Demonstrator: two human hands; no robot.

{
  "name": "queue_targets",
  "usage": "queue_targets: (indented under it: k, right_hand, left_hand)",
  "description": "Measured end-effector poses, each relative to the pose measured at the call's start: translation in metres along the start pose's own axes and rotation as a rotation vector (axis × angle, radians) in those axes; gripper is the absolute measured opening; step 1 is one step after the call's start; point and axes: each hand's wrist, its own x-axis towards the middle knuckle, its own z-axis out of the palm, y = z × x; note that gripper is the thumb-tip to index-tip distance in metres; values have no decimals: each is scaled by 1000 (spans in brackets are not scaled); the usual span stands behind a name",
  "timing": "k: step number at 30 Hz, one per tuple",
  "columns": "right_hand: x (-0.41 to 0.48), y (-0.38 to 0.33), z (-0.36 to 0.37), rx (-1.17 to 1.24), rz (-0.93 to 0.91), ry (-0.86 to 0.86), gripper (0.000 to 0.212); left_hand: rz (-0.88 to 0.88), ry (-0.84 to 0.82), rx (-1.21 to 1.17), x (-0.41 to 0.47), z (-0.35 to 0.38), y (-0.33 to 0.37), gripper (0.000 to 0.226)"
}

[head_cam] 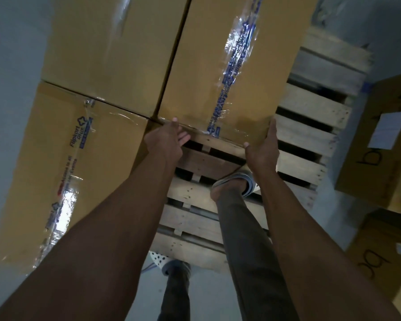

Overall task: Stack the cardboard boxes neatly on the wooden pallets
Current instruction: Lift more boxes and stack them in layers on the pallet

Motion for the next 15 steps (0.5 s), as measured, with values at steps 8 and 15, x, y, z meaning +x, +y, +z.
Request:
queue_targets:
  k: [8,15]
  right_hand:
    - [-10,-9,6,-16,7,-3,97]
    - [-20,-15,13,-44,44,-10,99]
  left_hand:
    - [27,59,-26,3,0,10,21]
    - [-34,24,-60,7,-11,18,5]
